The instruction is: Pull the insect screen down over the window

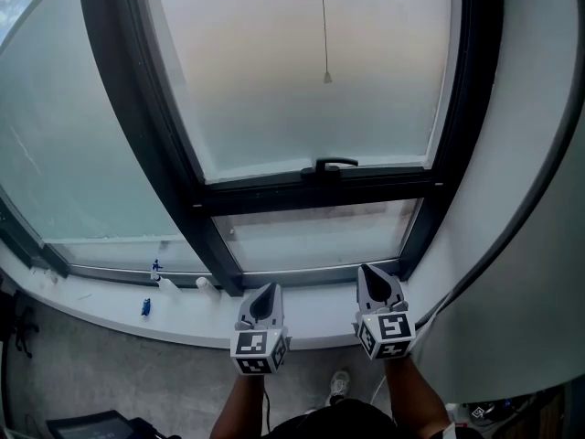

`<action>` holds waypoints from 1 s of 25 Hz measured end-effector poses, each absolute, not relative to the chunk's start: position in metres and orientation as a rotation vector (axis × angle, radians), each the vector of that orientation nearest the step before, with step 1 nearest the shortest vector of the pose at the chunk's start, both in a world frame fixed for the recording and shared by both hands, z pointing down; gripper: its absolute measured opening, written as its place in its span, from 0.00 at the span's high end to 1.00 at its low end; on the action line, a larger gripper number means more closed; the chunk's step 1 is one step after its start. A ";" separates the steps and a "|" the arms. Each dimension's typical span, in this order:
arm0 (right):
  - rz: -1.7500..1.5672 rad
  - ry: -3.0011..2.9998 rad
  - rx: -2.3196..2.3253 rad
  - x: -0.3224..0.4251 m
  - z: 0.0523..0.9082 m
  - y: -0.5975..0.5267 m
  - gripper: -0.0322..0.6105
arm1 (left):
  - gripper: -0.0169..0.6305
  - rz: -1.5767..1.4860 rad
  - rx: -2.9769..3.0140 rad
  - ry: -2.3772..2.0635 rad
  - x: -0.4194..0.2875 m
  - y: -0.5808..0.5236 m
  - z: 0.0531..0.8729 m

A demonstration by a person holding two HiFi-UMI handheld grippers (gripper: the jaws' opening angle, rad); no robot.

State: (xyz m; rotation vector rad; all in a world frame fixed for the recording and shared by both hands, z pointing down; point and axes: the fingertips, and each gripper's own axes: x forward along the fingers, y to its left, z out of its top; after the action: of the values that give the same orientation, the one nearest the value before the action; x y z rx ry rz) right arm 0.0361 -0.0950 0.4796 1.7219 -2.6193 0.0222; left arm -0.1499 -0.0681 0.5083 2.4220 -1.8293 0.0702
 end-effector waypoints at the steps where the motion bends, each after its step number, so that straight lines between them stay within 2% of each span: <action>1: 0.022 -2.621 1.720 0.037 0.479 -0.104 0.95 | 0.97 0.050 2.408 -1.821 -0.149 -0.076 0.508; 25: 0.114 -2.630 1.598 0.063 0.498 -0.228 0.95 | 0.97 0.128 2.366 -1.879 -0.104 -0.202 0.516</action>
State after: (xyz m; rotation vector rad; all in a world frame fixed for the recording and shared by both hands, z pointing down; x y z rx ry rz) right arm 0.0625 -0.2279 0.4979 1.5980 -2.6303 0.1141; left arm -0.1045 -0.2024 0.5162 2.3661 -1.8795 0.1282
